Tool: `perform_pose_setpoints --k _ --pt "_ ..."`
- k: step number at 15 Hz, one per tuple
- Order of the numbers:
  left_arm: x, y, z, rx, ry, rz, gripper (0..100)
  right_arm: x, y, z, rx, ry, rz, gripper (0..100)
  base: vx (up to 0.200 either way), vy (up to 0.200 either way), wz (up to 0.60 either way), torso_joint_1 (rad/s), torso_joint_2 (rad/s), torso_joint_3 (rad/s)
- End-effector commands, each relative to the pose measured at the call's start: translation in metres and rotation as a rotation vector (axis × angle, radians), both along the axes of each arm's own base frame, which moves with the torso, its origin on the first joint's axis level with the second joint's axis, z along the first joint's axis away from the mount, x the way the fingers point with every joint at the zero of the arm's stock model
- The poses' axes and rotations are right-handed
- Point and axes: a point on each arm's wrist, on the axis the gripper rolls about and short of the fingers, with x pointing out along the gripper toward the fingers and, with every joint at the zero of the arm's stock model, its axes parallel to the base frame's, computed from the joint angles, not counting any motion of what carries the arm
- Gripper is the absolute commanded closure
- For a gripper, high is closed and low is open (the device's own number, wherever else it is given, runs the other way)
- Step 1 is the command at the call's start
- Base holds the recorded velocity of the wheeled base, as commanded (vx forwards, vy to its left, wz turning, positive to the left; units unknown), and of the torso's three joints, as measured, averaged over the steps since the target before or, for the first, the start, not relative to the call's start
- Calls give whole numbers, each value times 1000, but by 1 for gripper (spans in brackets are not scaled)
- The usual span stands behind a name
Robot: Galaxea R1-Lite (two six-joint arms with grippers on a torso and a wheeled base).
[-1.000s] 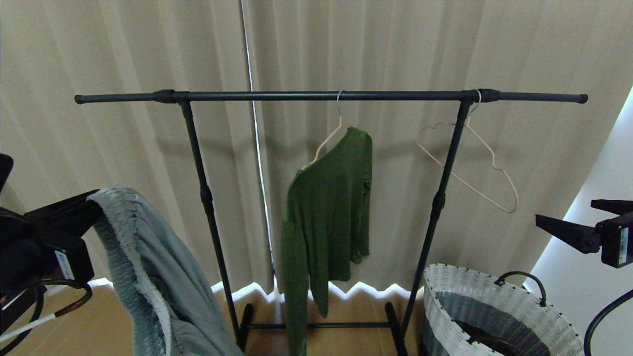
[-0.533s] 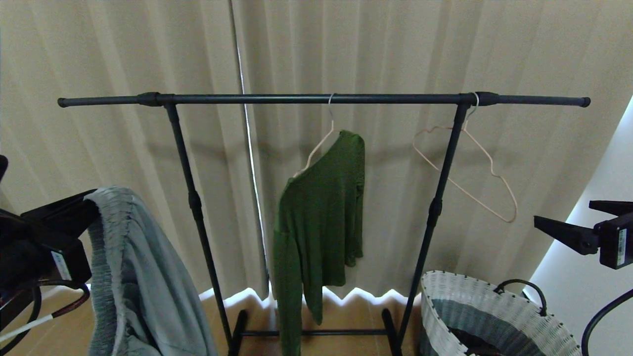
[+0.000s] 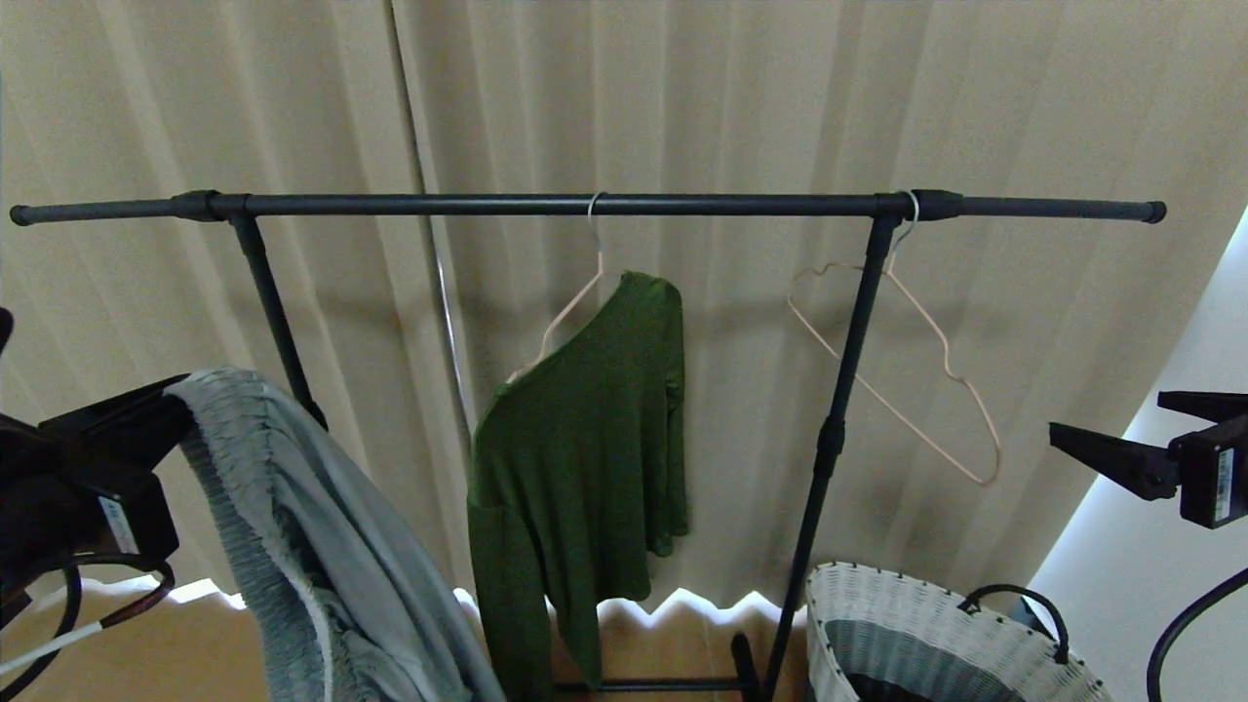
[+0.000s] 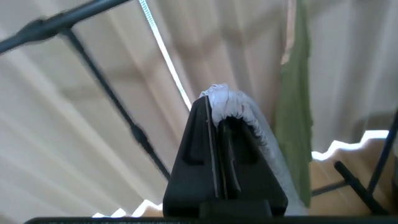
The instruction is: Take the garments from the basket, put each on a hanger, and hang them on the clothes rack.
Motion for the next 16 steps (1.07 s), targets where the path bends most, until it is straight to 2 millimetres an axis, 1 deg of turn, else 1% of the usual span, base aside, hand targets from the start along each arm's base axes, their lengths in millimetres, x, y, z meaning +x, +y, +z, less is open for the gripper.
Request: perform_pose_setpoints --k 1,4,7,9,10,12,16 --pt "0 0 0 -1 3 -1 100 0 0 0 0 1 -2 0 0 0 0 0 0 0" --pt "1 0 -1 -5 6 1 100 0 0 0 0 1 0 0 0 0 0 0 0 0" --pt "2 0 -1 -2 9 1 100 1 3 0 0 2 18 0 200 0 0 -6 -2 4" --pt "2 -1 -2 1 12 1 100 5 4 0 0 8 21 0 200 0 0 10 5 7" --pt "2 -1 -3 4 16 -1 100 9 4 0 0 16 23 0 200 0 0 12 2 2" --pt "0 0 -7 9 24 -6 100 21 8 2 -1 33 44 0 0 0 0 0 0 0" --pt "-1 -1 -8 6 20 -16 100 57 24 12 -19 142 71 0 0 0 0 0 0 0"
